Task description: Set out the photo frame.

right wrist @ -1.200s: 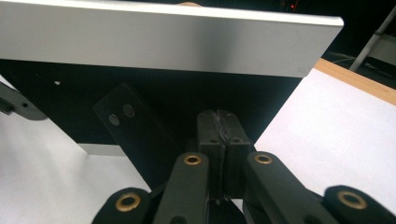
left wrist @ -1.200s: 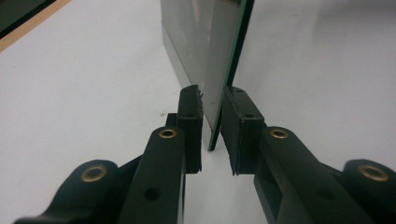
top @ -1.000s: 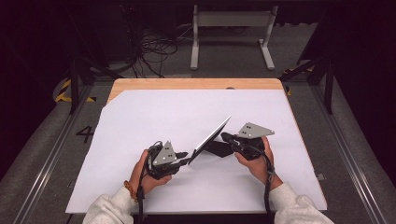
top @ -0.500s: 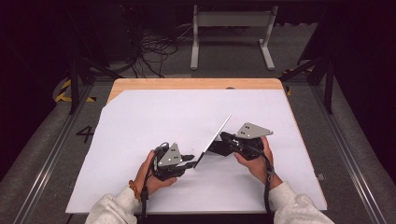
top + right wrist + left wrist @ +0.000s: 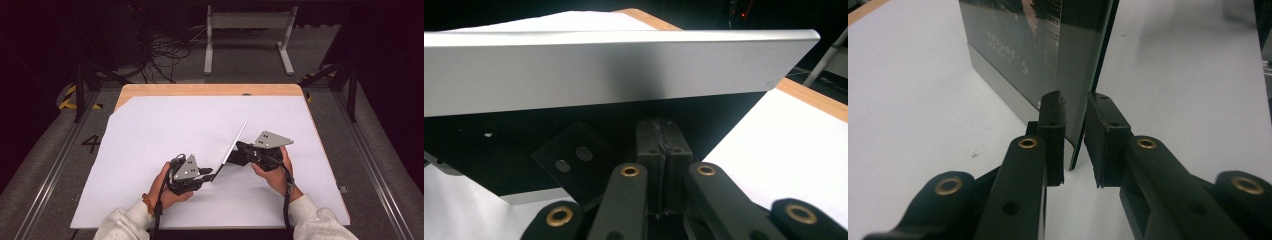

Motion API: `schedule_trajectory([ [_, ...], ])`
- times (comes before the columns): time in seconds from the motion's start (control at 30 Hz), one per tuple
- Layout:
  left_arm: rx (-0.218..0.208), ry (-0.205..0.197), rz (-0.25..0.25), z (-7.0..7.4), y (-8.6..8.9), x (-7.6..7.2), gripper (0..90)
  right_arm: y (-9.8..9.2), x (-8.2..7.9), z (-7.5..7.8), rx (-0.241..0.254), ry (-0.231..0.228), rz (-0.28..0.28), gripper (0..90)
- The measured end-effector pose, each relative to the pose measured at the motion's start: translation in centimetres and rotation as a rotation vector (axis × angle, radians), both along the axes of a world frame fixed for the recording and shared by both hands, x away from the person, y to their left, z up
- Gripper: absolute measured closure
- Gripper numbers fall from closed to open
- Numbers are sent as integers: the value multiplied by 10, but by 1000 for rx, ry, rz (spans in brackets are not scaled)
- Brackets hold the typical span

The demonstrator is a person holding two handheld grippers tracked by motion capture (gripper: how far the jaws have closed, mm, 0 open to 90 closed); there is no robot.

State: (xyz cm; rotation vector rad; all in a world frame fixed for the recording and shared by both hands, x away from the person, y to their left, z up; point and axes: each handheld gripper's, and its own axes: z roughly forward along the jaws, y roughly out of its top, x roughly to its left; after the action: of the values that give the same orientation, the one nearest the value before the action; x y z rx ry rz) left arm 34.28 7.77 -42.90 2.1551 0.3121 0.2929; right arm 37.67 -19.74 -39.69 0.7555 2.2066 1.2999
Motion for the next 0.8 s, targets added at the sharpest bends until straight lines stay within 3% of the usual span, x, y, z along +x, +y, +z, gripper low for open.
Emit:
schedule_trajectory([
  [0.4, -2, 5, -33, 0, -11, -3, 795, -2, 4, 0, 15, 8, 6, 894],
  [0.43, 17, -13, -18, 0, -15, -5, 768, -1, 5, 0, 16, 6, 8, 896],
  [0.53, -2, -1, -17, 1, -16, -3, 776, 0, 5, 0, 16, 7, 9, 894],
  [0.8, 0, 0, -17, 1, -18, -4, 774, 0, 5, 0, 12, 4, 7, 889],
])
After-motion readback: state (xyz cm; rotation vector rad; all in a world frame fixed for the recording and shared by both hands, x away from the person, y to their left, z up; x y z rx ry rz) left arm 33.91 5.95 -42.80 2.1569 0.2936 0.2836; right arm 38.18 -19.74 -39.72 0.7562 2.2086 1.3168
